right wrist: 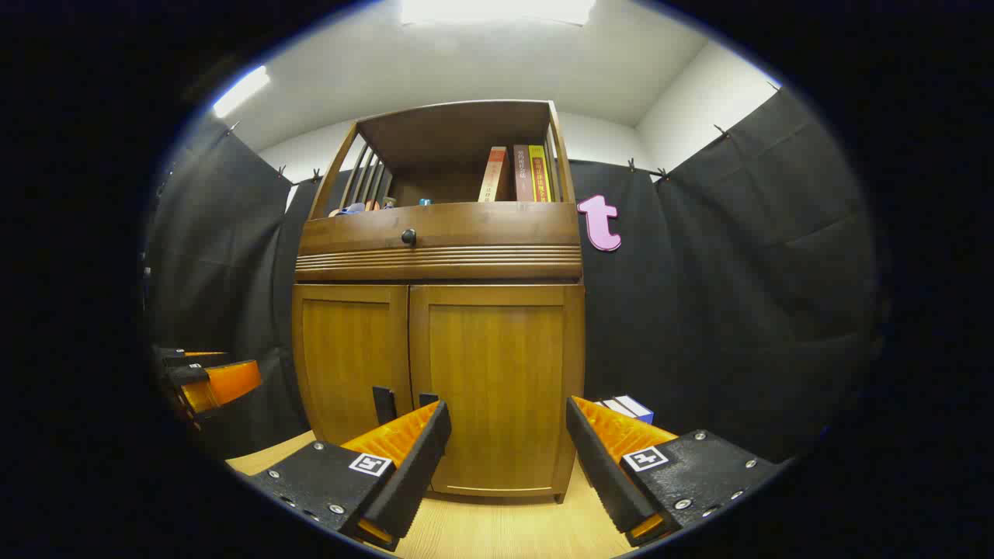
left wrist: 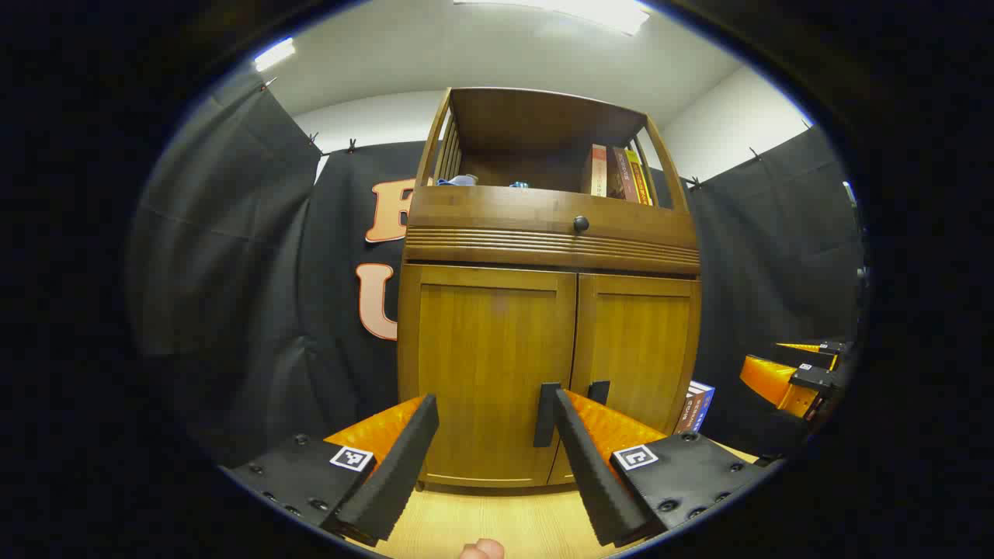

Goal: Open the right door of the double-door shoe cabinet with the right hand, and open the left door with the left hand.

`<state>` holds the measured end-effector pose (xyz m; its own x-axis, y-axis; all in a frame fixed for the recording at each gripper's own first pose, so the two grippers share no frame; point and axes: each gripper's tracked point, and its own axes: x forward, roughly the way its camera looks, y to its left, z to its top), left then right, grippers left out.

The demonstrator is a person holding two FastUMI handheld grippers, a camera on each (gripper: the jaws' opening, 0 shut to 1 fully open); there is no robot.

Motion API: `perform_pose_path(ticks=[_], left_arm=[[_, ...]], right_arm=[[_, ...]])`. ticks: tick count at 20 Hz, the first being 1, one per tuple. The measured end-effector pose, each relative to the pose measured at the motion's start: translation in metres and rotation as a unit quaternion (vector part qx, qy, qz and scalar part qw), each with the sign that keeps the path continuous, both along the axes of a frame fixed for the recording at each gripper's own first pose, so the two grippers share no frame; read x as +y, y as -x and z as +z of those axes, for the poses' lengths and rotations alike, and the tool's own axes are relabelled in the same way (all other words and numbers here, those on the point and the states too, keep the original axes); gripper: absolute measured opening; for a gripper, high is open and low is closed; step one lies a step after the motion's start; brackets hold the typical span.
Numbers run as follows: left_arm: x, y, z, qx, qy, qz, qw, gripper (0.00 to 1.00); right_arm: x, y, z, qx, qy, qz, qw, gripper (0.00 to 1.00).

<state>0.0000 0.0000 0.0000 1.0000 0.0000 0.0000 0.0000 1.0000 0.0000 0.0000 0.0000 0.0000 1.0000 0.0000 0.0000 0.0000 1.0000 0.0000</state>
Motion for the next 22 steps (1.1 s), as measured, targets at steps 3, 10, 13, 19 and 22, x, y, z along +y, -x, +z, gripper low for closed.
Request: perform_pose_path(ticks=[3,10,13,19,22], left_arm=[[0.000,-0.001,-0.008,0.006,-0.003,0.001,1.000,1.00],[-0.006,-0.007,0.004,-0.016,-0.016,-0.006,1.000,0.96],[-0.009,-0.009,0.003,-0.016,-0.011,-0.013,1.000,0.93],[-0.002,-0.005,0.006,-0.023,0.001,-0.005,1.000,0.96],[0.004,-0.002,0.006,-0.021,0.001,0.005,1.000,1.00]], right_arm=[[0.009,0.000,-0.008,0.014,-0.004,0.009,1.000,0.93],[0.009,-0.011,-0.009,0.010,-0.041,0.011,0.999,0.92],[0.000,-0.009,-0.003,-0.006,-0.022,-0.005,1.000,0.96],[0.003,0.001,-0.005,-0.012,-0.008,-0.009,1.000,0.92],[0.006,0.002,-0.011,-0.004,-0.009,-0.007,1.000,0.93]])
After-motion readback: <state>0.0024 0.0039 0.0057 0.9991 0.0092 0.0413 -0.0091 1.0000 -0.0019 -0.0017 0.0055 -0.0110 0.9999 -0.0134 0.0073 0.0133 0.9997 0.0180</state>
